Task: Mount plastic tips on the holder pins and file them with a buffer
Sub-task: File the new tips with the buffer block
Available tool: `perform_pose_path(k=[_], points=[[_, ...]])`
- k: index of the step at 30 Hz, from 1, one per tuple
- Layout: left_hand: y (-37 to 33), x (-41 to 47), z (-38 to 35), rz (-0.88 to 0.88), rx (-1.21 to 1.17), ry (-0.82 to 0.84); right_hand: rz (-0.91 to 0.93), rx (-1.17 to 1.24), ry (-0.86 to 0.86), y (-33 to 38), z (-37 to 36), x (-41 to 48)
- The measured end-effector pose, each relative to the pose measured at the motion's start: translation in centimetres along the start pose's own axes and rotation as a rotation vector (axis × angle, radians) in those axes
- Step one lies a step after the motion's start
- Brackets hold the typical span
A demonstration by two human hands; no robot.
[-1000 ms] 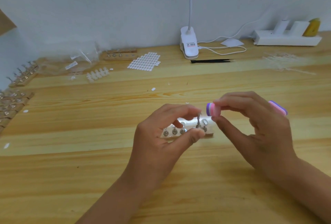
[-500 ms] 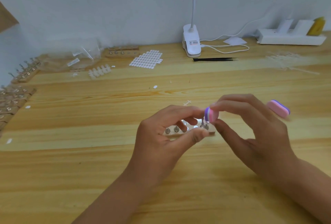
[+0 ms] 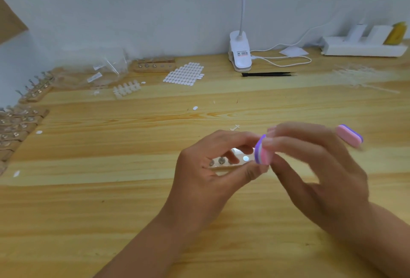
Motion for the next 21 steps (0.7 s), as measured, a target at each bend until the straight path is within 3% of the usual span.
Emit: perform_pose_path(k=[5, 10, 14, 17, 21], points=[[0.3, 0.1, 0.4, 0.024, -0.06, -0.015, -0.145, -0.03, 0.045, -2.1, 0.2, -0.1], [-0.3, 0.0, -0.1, -0.017, 0.031, 0.014, 0.002, 0.025, 0.023, -0.1, 0.0, -0.2], [-0.4, -0.1, 0.1, -0.021, 0.067, -0.022, -0.131, -0.025, -0.001, -2.1, 0.5, -0.2], [-0.4, 0.0, 0.0, -0.018, 0.106, -0.04, -0.049, 0.041, -0.003, -0.7, 0.1, 0.0], [-0.1, 0.0, -0.1, 0.03, 0.113, -0.02, 0.038, 0.049, 0.123, -0.6, -0.6, -0.3]])
Point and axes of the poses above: each hand's wrist, its own x-axis towards the middle knuckle, its own z-axis out of the back of the hand, y = z × x, the point moved 4 cm from there along x, towards the middle knuckle, and after that the axes turned 13 degrees about z, right-handed, at the moved point
